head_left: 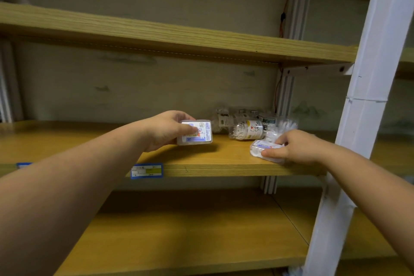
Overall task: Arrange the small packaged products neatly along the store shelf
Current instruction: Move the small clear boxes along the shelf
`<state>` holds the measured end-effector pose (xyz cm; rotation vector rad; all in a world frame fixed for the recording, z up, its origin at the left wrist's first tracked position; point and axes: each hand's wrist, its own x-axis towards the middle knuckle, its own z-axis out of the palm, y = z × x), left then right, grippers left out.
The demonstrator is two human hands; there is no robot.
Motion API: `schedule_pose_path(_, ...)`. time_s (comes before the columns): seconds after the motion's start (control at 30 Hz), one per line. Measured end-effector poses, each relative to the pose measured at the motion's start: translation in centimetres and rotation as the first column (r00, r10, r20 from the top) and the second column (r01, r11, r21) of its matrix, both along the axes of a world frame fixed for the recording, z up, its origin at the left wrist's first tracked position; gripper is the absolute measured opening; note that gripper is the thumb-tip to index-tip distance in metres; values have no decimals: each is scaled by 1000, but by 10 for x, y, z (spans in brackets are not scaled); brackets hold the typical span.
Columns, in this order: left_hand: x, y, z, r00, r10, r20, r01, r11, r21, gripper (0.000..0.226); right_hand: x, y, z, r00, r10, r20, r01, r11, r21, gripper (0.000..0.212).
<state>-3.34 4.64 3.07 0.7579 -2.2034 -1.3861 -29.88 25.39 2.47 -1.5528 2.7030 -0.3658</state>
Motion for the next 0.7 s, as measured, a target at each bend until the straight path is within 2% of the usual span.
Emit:
schedule_pose_path(0.07, 9, -2, 1, 1000, 31, 5, -31, 999, -19, 31, 5, -2, -1, 999, 18, -34, -19, 999, -26, 55)
schedule_pose_path(0.13, 21, -4, 2, 998, 56, 8, -56, 998, -37, 32, 18, -5, -3, 997, 60, -38, -65, 989, -131, 49)
schedule_pose_path(0.23, 42, -7, 4, 994, 107, 12, -106, 993, -50, 33, 48, -19, -4, 988, 153, 26, -136, 934, -331, 58)
schedule_pose_path(0.3, 58, -7, 7, 990, 142, 13, -141, 988, -58, 34, 68, -36, -2, 963, 261, 68, -215, 895, -391, 62)
schedule_pose_path(0.43, 98, -11, 15, 975, 221, 14, -219, 973, -71, 37, 113, -81, 6, 898, 422, 123, -344, 849, -400, 58)
schedule_pose_path(0.53, 130, -22, 19, 964, 266, 23, -264, 962, -72, 40, 143, -117, 8, 845, 501, 190, -382, 812, -442, 44)
schedule_pose_path(0.7, 209, -59, 27, 930, 367, -8, -365, 923, -121, 40, 215, -178, 16, 818, 530, 225, -383, 793, -474, 50)
